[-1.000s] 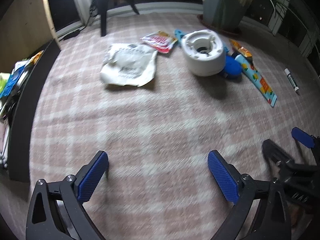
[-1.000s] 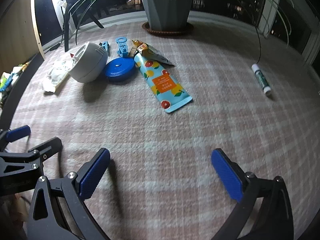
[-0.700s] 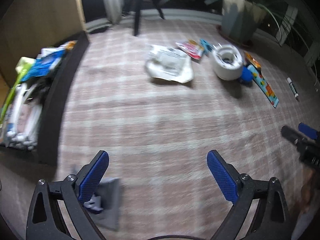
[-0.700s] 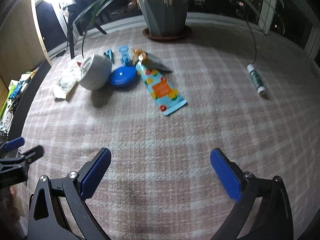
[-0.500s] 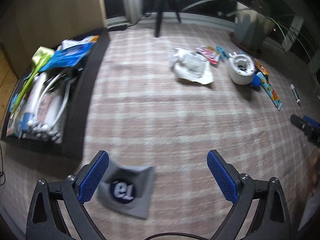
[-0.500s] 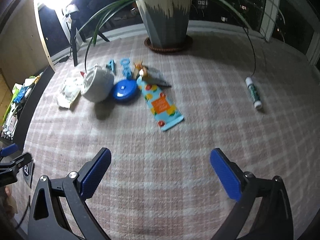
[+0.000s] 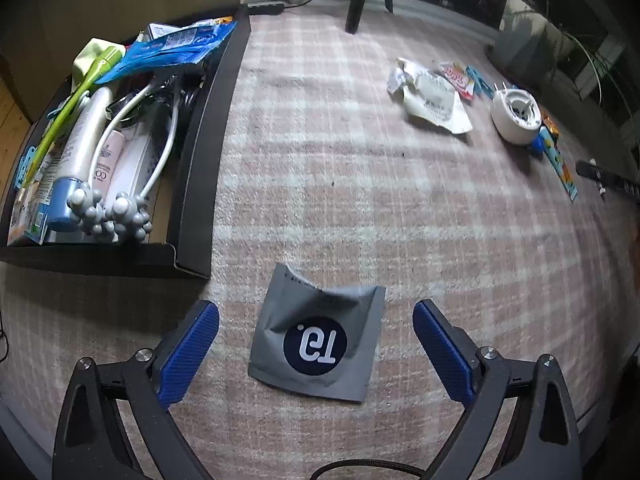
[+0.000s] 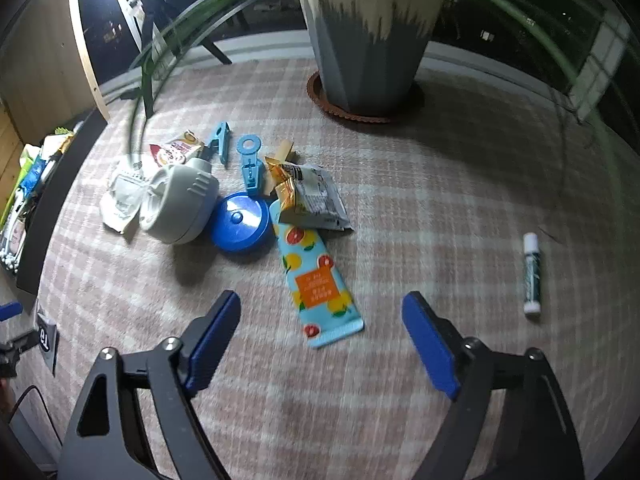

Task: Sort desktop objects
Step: 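Move the left tool toward the grey printed pouch on the cloth, then grasp the grey pouch with the left tool while the right tool grasps the hand cream tube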

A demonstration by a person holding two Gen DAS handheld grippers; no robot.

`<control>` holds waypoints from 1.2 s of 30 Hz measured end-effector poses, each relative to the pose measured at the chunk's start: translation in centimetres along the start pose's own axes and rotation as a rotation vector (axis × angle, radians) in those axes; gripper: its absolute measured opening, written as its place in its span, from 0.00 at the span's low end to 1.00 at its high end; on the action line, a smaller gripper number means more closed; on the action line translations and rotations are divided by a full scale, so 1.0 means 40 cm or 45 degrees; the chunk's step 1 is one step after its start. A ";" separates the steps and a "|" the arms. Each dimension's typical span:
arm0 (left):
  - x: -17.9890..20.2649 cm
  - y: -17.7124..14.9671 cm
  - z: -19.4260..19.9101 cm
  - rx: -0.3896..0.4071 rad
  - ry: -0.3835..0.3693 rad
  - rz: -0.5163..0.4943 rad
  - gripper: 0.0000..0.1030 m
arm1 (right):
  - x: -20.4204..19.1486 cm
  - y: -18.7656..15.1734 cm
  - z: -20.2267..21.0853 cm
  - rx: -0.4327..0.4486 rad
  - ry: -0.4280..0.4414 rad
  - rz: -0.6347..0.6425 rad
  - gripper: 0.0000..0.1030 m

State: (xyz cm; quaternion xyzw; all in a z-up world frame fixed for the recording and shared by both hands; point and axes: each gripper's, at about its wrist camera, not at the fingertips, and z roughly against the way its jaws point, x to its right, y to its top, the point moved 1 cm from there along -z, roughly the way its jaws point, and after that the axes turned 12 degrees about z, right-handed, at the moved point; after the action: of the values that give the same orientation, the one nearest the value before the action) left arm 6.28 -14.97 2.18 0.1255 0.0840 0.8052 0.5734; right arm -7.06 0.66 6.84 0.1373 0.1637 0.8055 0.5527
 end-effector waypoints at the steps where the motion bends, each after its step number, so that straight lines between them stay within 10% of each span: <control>1: 0.001 -0.002 -0.001 -0.005 -0.003 -0.009 0.95 | 0.002 0.007 -0.012 -0.015 0.014 0.008 0.71; 17: -0.004 0.049 -0.080 -0.081 0.049 -0.027 0.92 | 0.012 0.079 -0.120 -0.089 0.040 0.022 0.60; 24: -0.023 0.024 -0.081 -0.058 0.032 -0.070 0.79 | -0.007 0.089 -0.119 -0.120 -0.008 0.084 0.32; 36: -0.018 0.007 -0.049 -0.028 0.001 -0.069 0.47 | 0.019 0.035 -0.084 -0.145 0.063 0.014 0.28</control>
State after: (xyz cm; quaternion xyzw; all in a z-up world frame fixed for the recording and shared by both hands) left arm 5.67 -15.71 0.29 0.1167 0.0785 0.7904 0.5963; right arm -9.87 0.52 4.41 0.0868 0.1305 0.8196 0.5511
